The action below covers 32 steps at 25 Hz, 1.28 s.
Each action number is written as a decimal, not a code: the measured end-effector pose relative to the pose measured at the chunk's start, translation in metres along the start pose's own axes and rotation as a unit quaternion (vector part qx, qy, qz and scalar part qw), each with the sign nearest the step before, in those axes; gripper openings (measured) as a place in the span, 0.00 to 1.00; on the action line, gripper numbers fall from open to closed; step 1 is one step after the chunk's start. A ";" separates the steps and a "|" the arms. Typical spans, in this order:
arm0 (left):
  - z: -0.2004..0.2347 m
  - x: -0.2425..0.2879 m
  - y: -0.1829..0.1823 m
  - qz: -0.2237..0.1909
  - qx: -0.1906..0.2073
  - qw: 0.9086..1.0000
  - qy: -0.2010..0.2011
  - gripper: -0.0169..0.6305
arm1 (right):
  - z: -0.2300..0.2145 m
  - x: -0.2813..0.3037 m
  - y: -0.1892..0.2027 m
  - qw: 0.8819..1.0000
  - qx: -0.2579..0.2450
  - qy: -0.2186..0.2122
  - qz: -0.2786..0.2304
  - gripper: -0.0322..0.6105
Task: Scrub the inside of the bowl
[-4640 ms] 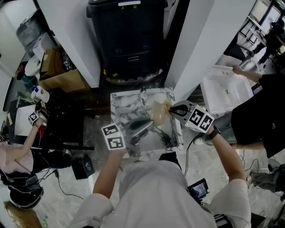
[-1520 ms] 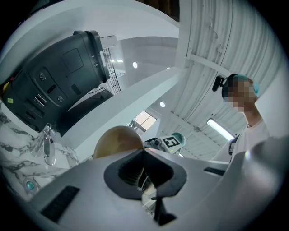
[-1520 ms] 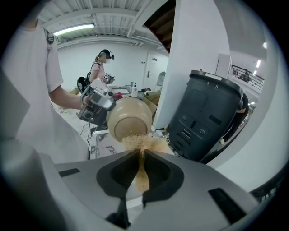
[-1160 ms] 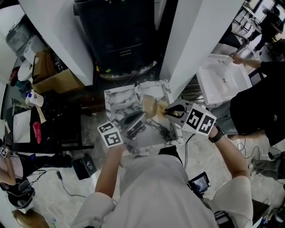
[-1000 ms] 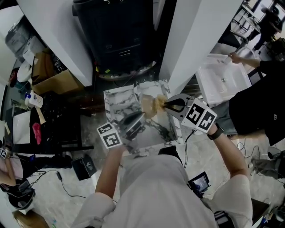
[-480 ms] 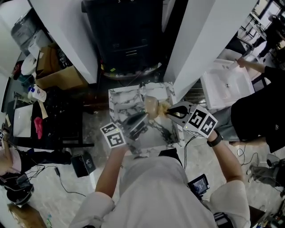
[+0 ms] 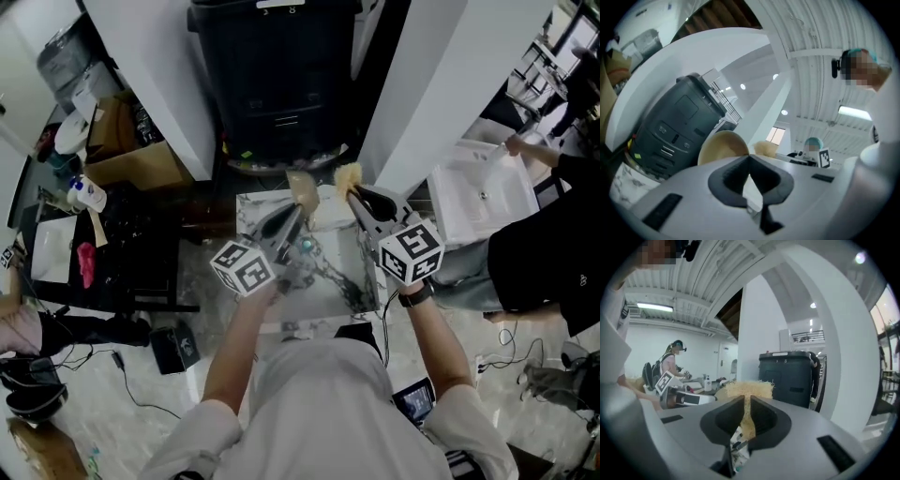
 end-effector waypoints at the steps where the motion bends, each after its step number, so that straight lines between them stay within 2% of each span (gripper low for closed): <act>1: 0.005 0.002 -0.003 -0.001 0.019 1.000 -0.019 0.05 | -0.001 0.003 0.001 1.000 0.013 0.015 -0.019 0.12; 3: 0.015 0.004 -0.009 0.001 0.058 0.997 -0.058 0.05 | -0.003 0.009 0.004 0.998 0.026 0.048 -0.044 0.12; 5: 0.025 0.005 -0.014 0.009 0.103 0.990 -0.099 0.05 | -0.006 0.013 0.009 0.995 0.032 0.080 -0.060 0.12; 7: 0.034 0.007 -0.017 0.027 0.149 0.978 -0.142 0.05 | -0.010 0.017 0.012 0.991 0.042 0.107 -0.072 0.12; 10: 0.041 0.009 -0.018 0.051 0.215 0.956 -0.191 0.05 | -0.014 0.022 0.018 0.986 0.054 0.133 -0.087 0.12; 12: 0.041 0.012 -0.017 0.057 0.244 0.945 -0.210 0.05 | -0.017 0.024 0.023 0.983 0.059 0.148 -0.089 0.12; 14: 0.038 0.014 -0.015 0.053 0.260 0.938 -0.221 0.05 | -0.019 0.025 0.030 0.981 0.064 0.161 -0.086 0.12; 19: 0.031 0.019 -0.015 0.043 0.270 0.935 -0.227 0.05 | -0.017 0.030 0.038 0.979 0.068 0.176 -0.075 0.12; 24: 0.026 0.024 -0.009 0.047 0.267 0.935 -0.227 0.05 | -0.019 0.027 0.042 0.979 0.064 0.178 -0.076 0.12; 32: 0.027 0.034 -0.007 0.046 0.278 0.930 -0.235 0.05 | -0.034 0.034 0.052 0.980 0.072 0.174 -0.065 0.12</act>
Point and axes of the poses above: the fingertips, and each gripper's own axes: x forward along the fingers, z to its left, y out of its underside, the point moved 3 cm from there along -x, backward along the fingers, and after that the axes turned 2 degrees about z, right-handed, at the moved point
